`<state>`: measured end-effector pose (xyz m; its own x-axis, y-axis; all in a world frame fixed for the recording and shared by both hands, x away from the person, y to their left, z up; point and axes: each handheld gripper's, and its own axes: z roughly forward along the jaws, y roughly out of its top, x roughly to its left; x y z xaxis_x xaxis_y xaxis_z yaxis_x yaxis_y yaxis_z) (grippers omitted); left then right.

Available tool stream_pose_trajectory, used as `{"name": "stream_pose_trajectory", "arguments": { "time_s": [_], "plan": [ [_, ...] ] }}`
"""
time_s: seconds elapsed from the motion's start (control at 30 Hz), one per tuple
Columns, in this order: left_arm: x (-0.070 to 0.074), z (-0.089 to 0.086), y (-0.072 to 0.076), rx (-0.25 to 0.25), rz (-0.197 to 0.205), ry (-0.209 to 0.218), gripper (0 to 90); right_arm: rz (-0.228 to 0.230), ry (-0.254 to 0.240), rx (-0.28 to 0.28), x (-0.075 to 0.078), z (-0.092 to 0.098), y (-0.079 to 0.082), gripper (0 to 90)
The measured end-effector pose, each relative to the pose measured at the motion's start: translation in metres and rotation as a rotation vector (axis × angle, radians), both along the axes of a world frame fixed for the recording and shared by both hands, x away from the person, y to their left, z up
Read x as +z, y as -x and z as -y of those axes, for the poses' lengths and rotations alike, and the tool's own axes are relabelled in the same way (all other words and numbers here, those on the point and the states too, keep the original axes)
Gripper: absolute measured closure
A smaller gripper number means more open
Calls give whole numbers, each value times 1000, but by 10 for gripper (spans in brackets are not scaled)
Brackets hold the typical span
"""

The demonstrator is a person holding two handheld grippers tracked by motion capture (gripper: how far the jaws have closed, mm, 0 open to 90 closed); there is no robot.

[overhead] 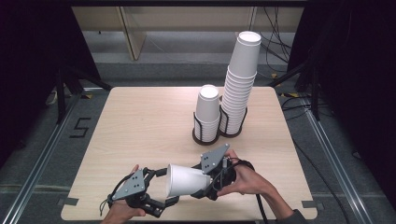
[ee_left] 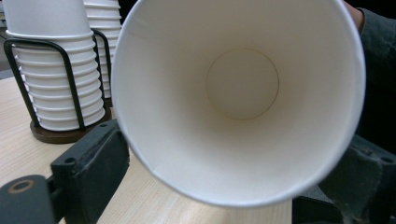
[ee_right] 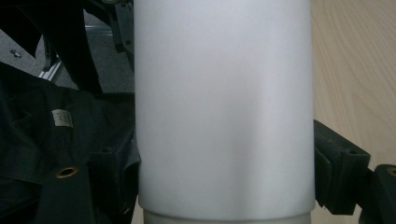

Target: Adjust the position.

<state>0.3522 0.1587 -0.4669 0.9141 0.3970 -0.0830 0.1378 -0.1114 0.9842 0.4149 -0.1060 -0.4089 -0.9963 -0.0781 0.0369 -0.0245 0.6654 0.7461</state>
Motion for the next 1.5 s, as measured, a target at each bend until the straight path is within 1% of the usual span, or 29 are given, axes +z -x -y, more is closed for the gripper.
{"name": "stream_pose_trajectory", "arguments": {
  "time_s": [0.03, 0.07, 0.17, 0.27, 0.33, 0.37, 0.4, 0.47, 0.5, 0.57, 0.6, 0.63, 0.73, 0.77, 0.8, 0.83, 0.87, 0.9, 0.93, 0.97, 1.03, 1.1, 1.17, 1.2, 1.27, 1.3, 1.33, 1.37, 1.5],
  "plan": [
    [0, 0, 0, 0, 2, -1, 58, -3, 1, 4, -1, -1, 0, 235],
    [0, 1, 1, -2, 2, 10, 52, -1, 3, 6, -1, -2, 1, 236],
    [1, 2, 1, -9, 5, 4, 39, -6, -4, 23, -2, -4, 2, 235],
    [1, 4, 3, -17, 3, 15, 29, -7, -9, 40, -4, -5, 3, 235],
    [1, 5, 3, -20, 12, 19, 23, -9, -4, 44, -5, -7, 4, 235],
    [1, 6, 3, -22, 14, 45, 24, -11, -4, 47, -6, -7, 4, 235],
    [2, 4, 4, -13, 13, 24, 22, -13, -7, 48, -6, -8, 4, 235],
    [2, 4, 4, -21, 27, 27, 37, -16, -10, 50, -6, -8, 4, 236],
    [2, 5, 3, -30, 30, 43, 42, -17, -11, 51, -6, -8, 4, 237],
    [2, 4, 3, -36, 31, 37, 56, -19, -11, 55, -7, -8, 3, 239],
    [3, 3, 3, -32, 29, 18, 62, -22, -10, 56, -8, -8, 3, 240],
    [4, 2, 4, -33, 30, 16, 69, -24, -10, 53, -8, -8, 3, 241],
    [5, 2, 4, -47, 53, -4, 84, -25, -10, 58, -10, -8, 2, 241],
    [5, 2, 4, -49, 57, -2, 88, -33, -4, 61, -11, -7, 3, 240],
    [4, 3, 4, -58, 64, 11, 90, -32, -6, 64, -11, -8, 3, 238],
    [5, 2, 5, -52, 59, -14, 92, -35, -5, 63, -11, -7, 3, 237],
    [5, 2, 5, -56, 61, -16, 93, -35, -6, 65, -12, -8, 3, 236],
    [4, 3, 4, -58, 62, -4, 93, -35, -2, 66, -12, -8, 3, 233],
    [4, 4, 4, -60, 57, 7, 92, -35, 10, 59, -12, -8, 3, 228],
    [4, 2, 4, -55, 56, -13, 92, -39, 17, 53, -12, -8, 3, 223],
    [4, 2, 4, -50, 54, -12, 93, -46, 31, 36, -12, -8, 3, 214],
    [5, 2, 4, -46, 56, -12, 95, -37, 41, 18, -11, -8, 4, 192],
    [5, 1, 4, -41, 42, 4, 95, -24, 51, 2, -10, -8, 4, 160],
    [6, 1, 4, -38, 47, 7, 95, -17, 58, -8, -8, -8, 4, 161],
    [6, 0, 4, -36, 44, 9, 95, -21, 48, -8, -5, -6, 6, 190],
    [6, 0, 4, -33, 40, 13, 96, -16, 36, -7, -4, -6, 6, 190],
    [7, 0, 4, -35, 40, 15, 97, -15, 38, -14, -3, -6, 7, 177],
    [7, 1, 4, -32, 42, 10, 97, 1, 40, -19, -2, -6, 8, 172],
    [7, 0, 4, -17, 37, 2, 97, 24, 45, -37, 0, -7, 9, 159]
  ]
}}
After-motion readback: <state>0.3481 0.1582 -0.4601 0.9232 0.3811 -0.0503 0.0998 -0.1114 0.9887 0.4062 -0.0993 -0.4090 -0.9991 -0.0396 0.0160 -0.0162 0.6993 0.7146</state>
